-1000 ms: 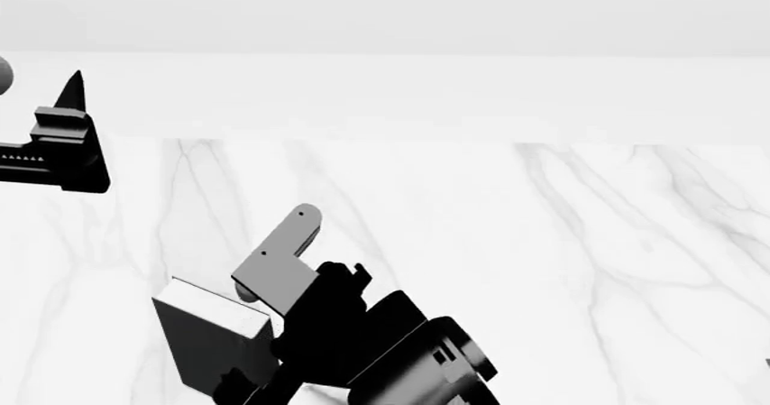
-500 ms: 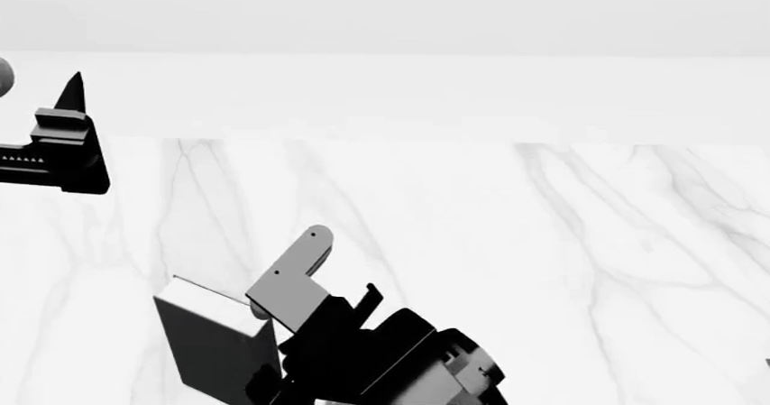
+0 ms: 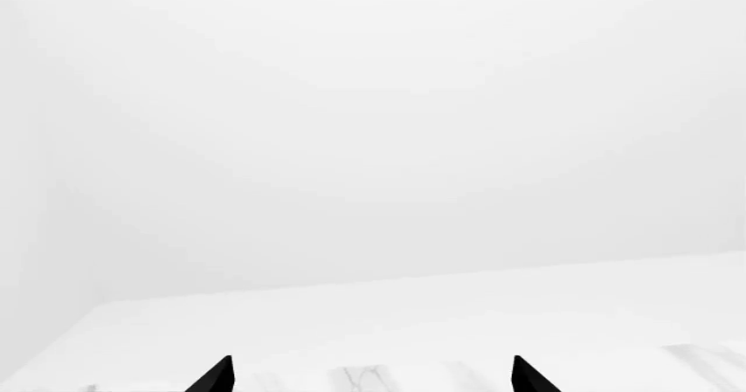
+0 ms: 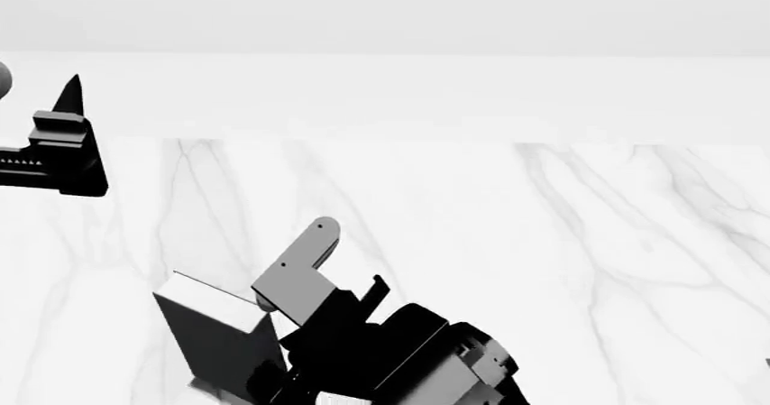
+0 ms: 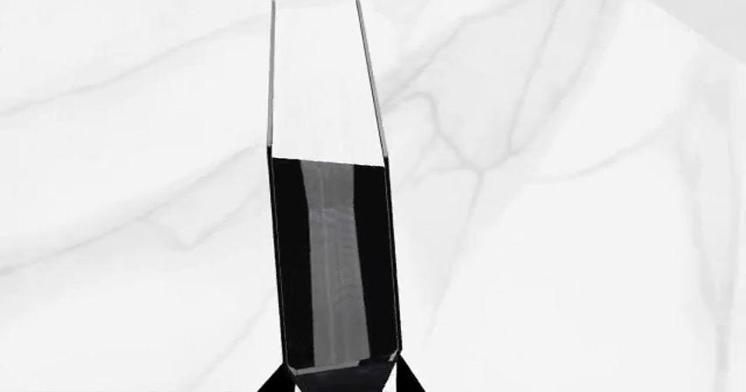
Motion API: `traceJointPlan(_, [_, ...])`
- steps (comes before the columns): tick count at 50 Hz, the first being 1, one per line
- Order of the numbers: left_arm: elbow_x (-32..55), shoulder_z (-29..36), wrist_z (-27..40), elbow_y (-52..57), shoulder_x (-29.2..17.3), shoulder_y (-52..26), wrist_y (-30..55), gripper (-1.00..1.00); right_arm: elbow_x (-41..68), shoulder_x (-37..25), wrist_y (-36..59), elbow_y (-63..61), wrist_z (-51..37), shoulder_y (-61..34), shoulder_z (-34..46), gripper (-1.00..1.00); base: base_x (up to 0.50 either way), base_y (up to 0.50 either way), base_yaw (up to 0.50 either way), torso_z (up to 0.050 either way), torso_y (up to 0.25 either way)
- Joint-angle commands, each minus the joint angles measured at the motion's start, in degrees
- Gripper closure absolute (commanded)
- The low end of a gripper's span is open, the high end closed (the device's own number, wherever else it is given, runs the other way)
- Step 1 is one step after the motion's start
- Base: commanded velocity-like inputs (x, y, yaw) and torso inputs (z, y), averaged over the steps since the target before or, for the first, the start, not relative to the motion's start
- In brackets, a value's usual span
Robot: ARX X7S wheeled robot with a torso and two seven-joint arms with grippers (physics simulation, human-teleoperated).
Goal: Pick up the book on the left and place it on top of the shelf.
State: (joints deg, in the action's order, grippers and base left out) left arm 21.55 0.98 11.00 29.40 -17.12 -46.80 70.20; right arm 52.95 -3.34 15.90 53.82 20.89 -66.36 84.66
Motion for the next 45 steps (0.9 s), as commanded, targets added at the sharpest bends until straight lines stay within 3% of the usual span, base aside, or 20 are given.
traceJointPlan(1, [0.4,-0.2,0.2,0.5,-0.1,-0.3,0.5,-1.0,2.5,-7.3,3.1,-15.2,-6.2,-4.6,-4.4,1.0,0.0,0.0,0.0,0.0,0.0])
traceJointPlan(24, [1.0,-0.6,0.6,1.1,-0.2,-0.5,0.9,-1.0,5.1,-14.9,7.4,-27.7,-13.5,-11.5,-8.0,1.0,0.0,0.0,0.0,0.0,0.001])
traceJointPlan(34, [1.1,-0.8,0.7,1.1,-0.3,-0.4,0.7,-1.0,-14.9,-16.1,8.5,-30.4,-36.1,-16.5,-0.3,1.0,0.0,0.0,0.0,0.0,0.001])
traceJointPlan(45, [1.3,-0.7,0.8,1.1,-0.4,-0.5,0.7,-1.0,-29.1,-16.0,15.3,-30.5,-48.8,-20.4,7.8,1.0,0.0,0.0,0.0,0.0,0.001])
